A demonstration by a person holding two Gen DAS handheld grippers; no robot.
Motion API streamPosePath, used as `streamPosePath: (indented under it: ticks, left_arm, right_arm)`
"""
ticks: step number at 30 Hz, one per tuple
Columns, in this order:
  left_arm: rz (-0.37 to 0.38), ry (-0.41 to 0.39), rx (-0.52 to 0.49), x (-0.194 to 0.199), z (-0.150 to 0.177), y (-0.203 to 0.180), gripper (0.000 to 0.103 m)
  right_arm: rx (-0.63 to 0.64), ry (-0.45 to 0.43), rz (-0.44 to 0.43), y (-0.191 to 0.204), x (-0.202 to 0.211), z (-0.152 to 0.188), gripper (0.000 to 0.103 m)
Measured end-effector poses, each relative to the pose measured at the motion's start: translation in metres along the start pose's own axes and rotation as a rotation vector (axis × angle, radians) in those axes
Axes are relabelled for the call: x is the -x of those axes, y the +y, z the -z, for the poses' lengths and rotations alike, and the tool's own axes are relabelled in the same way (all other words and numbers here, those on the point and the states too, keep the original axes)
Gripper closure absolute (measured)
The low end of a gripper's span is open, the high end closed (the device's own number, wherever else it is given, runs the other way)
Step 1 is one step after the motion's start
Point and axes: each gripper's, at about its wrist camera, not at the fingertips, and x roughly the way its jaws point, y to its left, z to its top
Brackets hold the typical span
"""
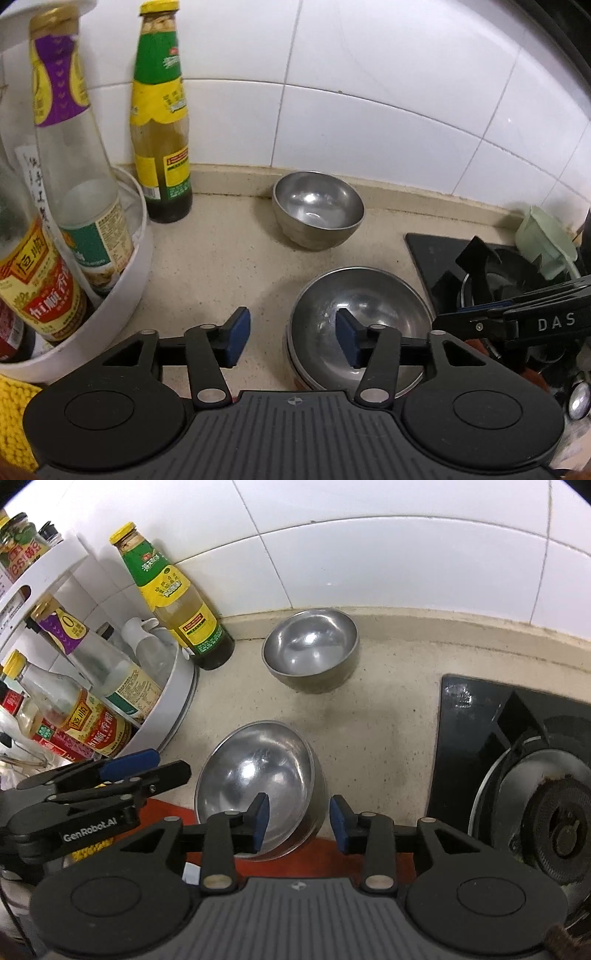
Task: Organize plates and bowls
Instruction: 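Open both tools and move them toward the last steel bowl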
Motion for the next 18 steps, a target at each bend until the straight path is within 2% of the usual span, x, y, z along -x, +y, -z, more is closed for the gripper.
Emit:
streamPosePath:
  ticks: [1, 4, 6, 10, 12, 16, 18]
  left_arm:
    - [-0.008, -0.003, -0.007, 0.000, 0.000, -0.002, 0.034]
    - [-0.044, -0.035, -0.051, 0.001, -0.002, -0.011, 0.031]
    - [-0.080, -0.062, -0.085, 0.003, -0.004, -0.018, 0.023]
    - [-0.137, -0.129, -0.152, 0.007, -0.008, -0.032, 0.021]
    - [-0.163, -0.150, -0.179, 0.007, -0.011, -0.039, 0.016]
    - [-0.198, -0.190, -0.212, 0.007, -0.017, -0.048, 0.014]
    - [-0.243, -0.204, -0.238, 0.004, -0.019, -0.053, 0.010]
  right_arm:
    - [-0.002, 0.002, -0.001, -0.001, 0.000, 0.002, 0.070]
    - [0.006, -0.004, 0.007, -0.003, 0.004, 0.005, 0.070]
    - [0.008, -0.021, 0.013, -0.005, 0.008, 0.004, 0.070]
    - [0.023, -0.070, 0.028, -0.009, 0.019, 0.001, 0.069]
    - [0.037, -0.088, 0.037, -0.009, 0.022, -0.002, 0.066]
    - [0.047, -0.106, 0.023, -0.012, 0.024, -0.009, 0.066]
    - [0.062, -0.118, 0.024, -0.013, 0.024, -0.013, 0.066]
